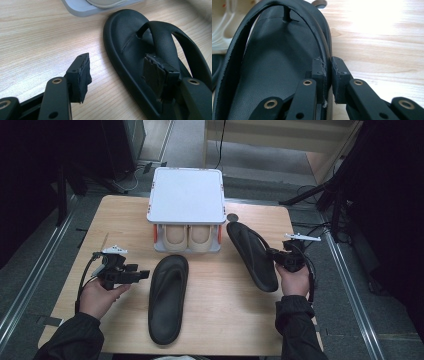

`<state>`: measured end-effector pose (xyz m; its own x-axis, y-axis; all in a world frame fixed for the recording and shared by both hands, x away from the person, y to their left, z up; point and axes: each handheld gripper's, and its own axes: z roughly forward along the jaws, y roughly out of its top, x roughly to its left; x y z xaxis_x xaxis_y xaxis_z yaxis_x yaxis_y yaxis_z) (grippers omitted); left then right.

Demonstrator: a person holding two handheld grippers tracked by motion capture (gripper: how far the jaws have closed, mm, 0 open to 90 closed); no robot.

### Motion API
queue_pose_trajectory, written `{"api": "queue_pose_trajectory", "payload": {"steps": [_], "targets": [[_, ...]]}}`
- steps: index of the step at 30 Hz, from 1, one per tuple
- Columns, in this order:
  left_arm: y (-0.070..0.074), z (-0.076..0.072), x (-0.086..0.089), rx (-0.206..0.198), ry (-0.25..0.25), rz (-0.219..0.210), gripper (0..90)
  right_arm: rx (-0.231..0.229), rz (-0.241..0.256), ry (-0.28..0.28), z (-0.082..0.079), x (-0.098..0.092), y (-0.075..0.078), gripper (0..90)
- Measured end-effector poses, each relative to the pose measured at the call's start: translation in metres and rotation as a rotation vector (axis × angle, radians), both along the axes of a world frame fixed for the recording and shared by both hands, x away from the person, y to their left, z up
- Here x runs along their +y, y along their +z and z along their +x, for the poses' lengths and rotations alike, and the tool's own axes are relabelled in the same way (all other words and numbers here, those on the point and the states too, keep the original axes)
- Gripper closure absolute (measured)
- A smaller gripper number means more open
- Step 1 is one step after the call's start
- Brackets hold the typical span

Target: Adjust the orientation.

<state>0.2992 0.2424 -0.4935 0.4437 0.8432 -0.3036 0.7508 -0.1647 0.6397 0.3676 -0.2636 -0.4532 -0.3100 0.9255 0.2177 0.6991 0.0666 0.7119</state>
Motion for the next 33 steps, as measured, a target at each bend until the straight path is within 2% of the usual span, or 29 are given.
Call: {"api": "queue_pose_trajectory", "payload": {"steps": [5, 15, 25, 33], "targets": [[0.001, 0.001, 0.002, -0.008, 0.006, 0.000, 39.3, -0.014, -0.002, 0.024, -0.011, 0.005, 0.001, 82.8], [0.002, 0.005, 0.004, -0.008, 0.006, -0.005, 39.3, 0.006, -0.022, 0.060, -0.032, 0.016, -0.005, 82.8], [0.003, 0.009, 0.001, -0.015, 0.002, 0.001, 39.3, -0.014, -0.027, 0.091, -0.053, 0.028, -0.009, 82.8], [0.003, 0.011, 0.002, -0.024, -0.002, -0.002, 39.3, 0.001, -0.040, 0.133, -0.063, 0.041, -0.017, 82.7]]}}
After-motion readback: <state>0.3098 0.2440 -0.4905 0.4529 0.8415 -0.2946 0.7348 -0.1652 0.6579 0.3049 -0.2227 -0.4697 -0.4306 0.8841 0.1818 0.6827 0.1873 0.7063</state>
